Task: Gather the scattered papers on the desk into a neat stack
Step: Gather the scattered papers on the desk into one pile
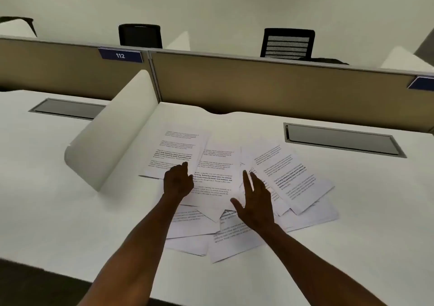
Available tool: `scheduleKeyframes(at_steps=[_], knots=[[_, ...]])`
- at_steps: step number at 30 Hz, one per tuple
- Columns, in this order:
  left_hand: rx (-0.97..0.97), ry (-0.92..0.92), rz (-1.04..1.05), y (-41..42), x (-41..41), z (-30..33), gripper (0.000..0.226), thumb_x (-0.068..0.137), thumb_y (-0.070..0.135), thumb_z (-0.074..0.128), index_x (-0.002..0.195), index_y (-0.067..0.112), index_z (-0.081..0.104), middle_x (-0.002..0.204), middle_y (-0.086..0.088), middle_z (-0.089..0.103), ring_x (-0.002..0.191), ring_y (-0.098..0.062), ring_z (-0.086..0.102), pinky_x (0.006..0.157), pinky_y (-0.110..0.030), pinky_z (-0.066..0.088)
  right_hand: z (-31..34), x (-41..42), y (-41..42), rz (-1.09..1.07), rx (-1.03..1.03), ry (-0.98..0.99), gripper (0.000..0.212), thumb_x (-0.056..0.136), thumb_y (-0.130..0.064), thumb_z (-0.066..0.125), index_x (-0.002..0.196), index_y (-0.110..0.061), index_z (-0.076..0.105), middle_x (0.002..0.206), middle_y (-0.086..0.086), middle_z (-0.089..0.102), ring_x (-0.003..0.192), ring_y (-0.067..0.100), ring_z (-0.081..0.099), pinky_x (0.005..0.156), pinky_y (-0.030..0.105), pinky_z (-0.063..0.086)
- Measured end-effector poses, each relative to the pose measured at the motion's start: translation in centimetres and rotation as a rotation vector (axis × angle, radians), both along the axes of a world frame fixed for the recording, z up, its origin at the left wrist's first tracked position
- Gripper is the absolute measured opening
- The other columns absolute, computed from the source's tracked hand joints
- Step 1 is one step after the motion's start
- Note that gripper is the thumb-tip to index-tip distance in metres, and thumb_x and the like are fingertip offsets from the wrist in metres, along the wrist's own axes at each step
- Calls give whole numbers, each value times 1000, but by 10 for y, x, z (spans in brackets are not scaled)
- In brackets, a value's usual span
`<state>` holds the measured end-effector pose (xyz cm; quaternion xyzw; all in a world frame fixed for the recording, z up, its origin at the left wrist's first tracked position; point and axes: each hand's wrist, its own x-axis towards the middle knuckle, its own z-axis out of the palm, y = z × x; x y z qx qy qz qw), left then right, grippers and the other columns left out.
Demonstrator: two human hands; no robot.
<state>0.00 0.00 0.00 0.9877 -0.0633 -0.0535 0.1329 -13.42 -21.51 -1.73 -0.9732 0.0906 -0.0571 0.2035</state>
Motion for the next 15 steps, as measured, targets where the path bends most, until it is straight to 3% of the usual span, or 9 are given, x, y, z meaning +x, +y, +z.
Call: scheduleKeyframes(at_steps=[6,15], knots=[[81,106,10,-2,16,-2,63,100,40,49,154,13,30,149,-12,48,139,-29,42,116,-38,31,-9,0,7,72,21,29,90,89,-60,48,158,-25,2,165,9,13,149,29,20,119,46,24],[200,125,-40,1,36,-16,69,96,48,53,152,14,30,145,-11,50,136,-29,44,113,-43,32,-24,13,5,147,58,50,88,89,-61,46,158,-27,3,166,4,10,151,27,18,120,46,25]])
